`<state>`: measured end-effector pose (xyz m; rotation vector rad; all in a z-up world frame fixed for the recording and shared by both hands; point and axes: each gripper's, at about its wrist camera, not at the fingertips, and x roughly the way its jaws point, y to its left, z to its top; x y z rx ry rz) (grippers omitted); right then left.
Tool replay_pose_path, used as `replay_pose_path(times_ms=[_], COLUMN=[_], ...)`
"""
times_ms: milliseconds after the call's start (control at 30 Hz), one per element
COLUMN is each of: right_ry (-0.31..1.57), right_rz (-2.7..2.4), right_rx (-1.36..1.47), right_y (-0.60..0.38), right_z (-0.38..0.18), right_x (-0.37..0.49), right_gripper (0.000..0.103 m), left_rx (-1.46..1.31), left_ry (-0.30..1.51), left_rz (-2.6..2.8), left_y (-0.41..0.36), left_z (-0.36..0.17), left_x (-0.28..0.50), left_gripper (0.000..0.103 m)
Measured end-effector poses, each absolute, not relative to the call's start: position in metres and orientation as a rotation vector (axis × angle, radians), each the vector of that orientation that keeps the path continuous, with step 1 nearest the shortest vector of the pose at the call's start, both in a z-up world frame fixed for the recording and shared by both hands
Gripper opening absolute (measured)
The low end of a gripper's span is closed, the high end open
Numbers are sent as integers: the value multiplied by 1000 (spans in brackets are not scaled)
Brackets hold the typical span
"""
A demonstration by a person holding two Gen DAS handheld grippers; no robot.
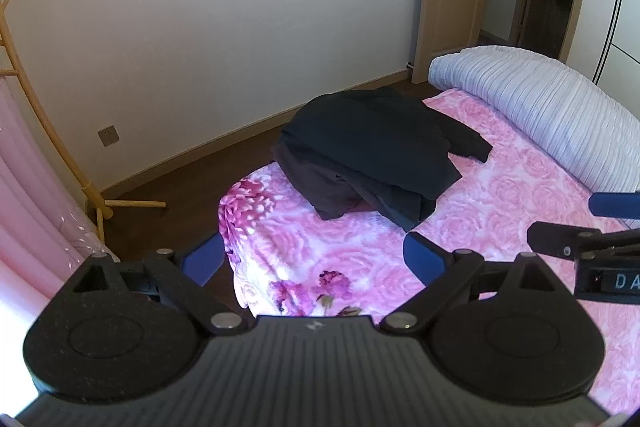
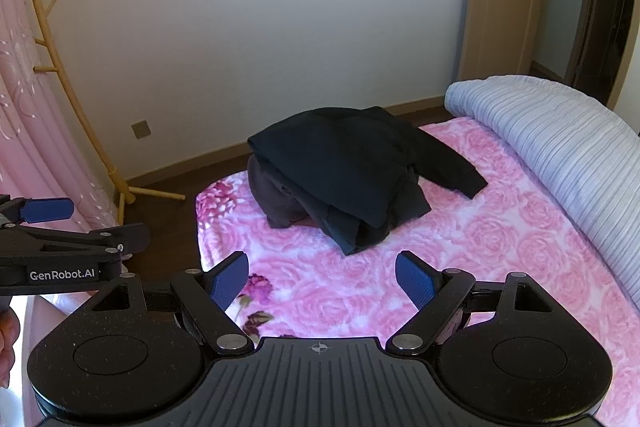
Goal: Fold clothes
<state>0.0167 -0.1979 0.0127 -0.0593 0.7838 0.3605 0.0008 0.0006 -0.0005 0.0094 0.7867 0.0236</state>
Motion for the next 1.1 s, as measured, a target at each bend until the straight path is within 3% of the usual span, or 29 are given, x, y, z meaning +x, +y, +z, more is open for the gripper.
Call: replay_pose_path(times_ms=[1100], right_ry=[774], right_rz=[363], right_rx=[-82], right_y=[-196], right_z=[16], right_x=[18], right_gripper=[84], left_rx=[-21], left_ry=[799], left_rz=[-3], left_y=[0], left_z=[-7], left_x=[-1], left_gripper=[94])
